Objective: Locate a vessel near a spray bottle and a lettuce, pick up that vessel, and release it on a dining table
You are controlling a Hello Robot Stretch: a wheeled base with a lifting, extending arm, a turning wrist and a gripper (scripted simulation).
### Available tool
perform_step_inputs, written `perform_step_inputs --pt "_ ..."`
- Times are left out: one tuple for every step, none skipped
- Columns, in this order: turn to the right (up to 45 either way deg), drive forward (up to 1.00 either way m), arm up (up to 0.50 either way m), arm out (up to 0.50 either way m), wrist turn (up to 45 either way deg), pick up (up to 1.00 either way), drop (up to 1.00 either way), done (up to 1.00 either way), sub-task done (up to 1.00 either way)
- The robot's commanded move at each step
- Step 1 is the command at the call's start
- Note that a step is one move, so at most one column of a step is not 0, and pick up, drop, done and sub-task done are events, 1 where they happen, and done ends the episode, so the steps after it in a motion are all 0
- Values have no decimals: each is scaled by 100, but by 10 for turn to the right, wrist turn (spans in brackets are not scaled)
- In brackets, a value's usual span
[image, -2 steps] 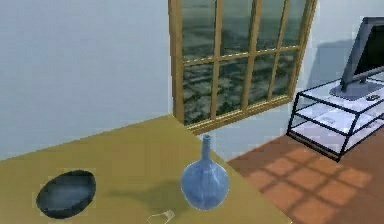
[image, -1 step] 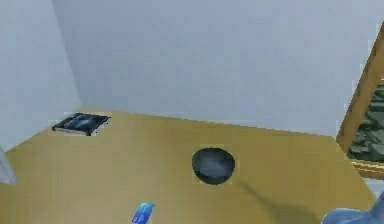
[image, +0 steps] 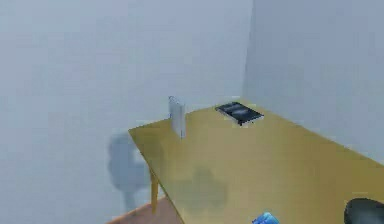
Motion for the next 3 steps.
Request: perform_step_inputs --pt "-420 0 0 0 0 0 0 0 0" --pt "0 0 0 48 0 0 0 0 0" --pt "0 0 0 0 450 0 0 0 0"
